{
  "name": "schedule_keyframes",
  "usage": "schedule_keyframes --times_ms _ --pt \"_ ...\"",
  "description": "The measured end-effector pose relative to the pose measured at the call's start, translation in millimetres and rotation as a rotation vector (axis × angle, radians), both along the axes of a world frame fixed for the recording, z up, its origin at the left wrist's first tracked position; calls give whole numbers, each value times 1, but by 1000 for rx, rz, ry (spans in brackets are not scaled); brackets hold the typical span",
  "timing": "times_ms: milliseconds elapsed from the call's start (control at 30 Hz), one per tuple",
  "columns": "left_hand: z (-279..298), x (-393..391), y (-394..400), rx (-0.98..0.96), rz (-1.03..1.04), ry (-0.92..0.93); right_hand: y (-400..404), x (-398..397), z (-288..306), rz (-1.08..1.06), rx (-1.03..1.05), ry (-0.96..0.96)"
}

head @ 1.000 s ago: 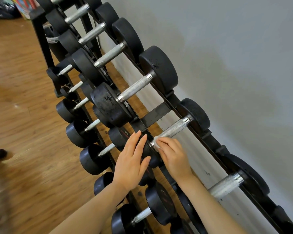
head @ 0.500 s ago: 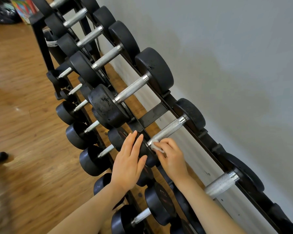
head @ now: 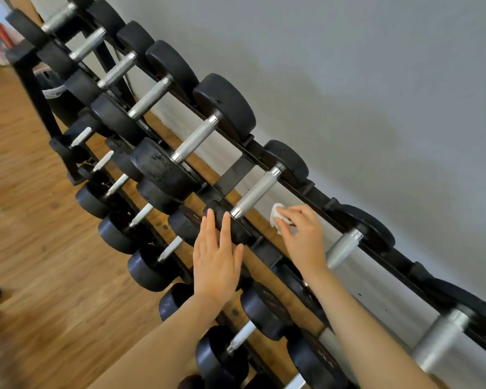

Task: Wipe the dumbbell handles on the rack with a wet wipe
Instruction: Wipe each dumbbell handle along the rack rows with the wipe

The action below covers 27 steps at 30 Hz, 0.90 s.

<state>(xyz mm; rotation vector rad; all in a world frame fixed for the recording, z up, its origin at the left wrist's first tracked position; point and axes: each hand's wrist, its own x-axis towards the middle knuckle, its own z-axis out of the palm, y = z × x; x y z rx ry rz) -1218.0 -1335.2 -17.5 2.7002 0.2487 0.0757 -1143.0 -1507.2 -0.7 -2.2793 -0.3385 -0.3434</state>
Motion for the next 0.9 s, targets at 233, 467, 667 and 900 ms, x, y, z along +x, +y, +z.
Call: schedule_keyframes --times_ms 233,467,667,900 --pt "19 -34 -37 -79 -71 83 -48 -56 30 -192 6 -9" --pt "34 -52 -94 -157 -97 65 -90 -92 25 -302 121 45" --pt "32 -51 -140 -210 -55 34 -106 -99 17 -379 308 107" --pt "23 -51 -149 -103 -39 6 -107 -83 3 -508 547 141"
